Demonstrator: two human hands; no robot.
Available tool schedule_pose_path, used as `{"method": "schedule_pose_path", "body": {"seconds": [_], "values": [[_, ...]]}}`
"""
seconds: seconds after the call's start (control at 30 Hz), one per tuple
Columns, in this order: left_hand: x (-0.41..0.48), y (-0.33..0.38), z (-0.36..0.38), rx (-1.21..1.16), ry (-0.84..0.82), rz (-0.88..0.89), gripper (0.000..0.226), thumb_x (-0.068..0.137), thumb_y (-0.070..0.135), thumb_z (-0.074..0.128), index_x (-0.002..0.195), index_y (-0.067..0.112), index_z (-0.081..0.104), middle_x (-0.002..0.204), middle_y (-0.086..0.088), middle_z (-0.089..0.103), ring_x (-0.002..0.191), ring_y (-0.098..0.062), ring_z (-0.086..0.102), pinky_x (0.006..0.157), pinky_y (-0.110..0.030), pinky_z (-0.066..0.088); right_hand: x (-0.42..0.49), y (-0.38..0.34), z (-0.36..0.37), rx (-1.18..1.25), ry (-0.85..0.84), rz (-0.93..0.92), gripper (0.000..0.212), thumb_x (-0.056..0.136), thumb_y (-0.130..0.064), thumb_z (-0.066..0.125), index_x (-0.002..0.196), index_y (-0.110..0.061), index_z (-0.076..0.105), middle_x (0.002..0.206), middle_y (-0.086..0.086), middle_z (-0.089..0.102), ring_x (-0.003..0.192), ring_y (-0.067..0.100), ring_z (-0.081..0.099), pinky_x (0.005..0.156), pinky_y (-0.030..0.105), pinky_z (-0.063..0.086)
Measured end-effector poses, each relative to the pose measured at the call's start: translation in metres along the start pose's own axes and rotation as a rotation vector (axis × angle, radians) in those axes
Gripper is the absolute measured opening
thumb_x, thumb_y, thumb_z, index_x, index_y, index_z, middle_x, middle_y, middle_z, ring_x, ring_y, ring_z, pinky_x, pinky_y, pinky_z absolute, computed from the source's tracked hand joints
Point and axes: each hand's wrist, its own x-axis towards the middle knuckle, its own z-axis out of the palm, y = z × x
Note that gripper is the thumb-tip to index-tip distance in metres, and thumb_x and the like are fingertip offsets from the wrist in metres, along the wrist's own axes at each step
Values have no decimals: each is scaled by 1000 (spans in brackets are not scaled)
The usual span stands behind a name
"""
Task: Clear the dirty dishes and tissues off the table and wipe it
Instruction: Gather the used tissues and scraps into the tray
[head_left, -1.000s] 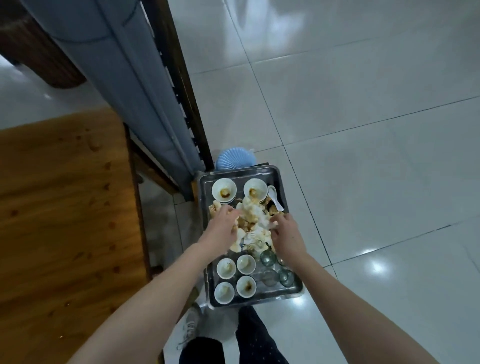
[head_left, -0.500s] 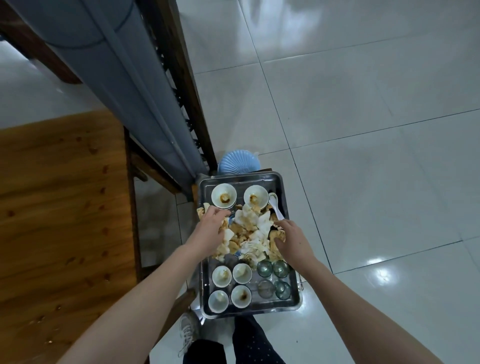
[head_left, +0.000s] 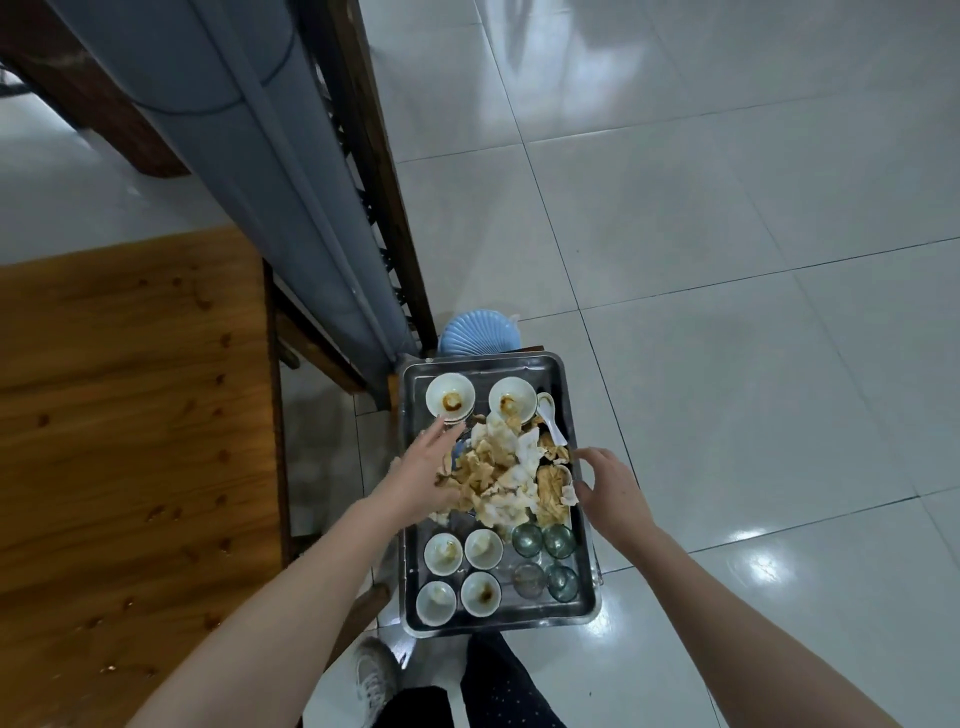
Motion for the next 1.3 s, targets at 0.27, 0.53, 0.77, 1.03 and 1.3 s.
{"method": "schedule_pose_path", "body": {"seconds": [0.27,0.53,0.77,1.03,1.3], "values": [[-51,-34,-25,120,190,-32,87,85,36,70,153,35,15,162,2,7,146,-23,21,116,-44,25,-9,-47,-4,-22,11,-22,41,93,-9,50,133,-15,50,135,2,49,123,20,44,94,34,44],[-121,-85,-49,115,347,-117,71,96,27,55,154,32,13,162,3,10,147,-22,16,118,-45,17,-42,-119,25,-63,51,-117,45,90,-9,55,134,-17,50,136,4,51,124,23,46,98,38,41],[-238,-190,-61,102,429,-172,63,100,29,46,153,32,12,161,2,12,146,-26,15,116,-48,17,-115,-224,93,-222,92,-297,48,89,-7,50,136,-19,48,138,1,51,126,22,44,106,34,33],[-352,-297,-77,63,598,-306,62,99,30,48,152,33,16,160,0,16,147,-26,15,116,-51,17,-184,-346,180,-308,125,-484,53,96,-17,49,145,-28,35,156,0,25,146,21,15,116,48,11],[-440,-379,-79,-33,712,-493,61,100,33,47,153,32,16,161,1,15,148,-23,13,118,-51,16,-215,-435,244,-366,32,-634,51,98,-21,47,147,-25,32,156,2,25,145,22,16,116,48,12]]}}
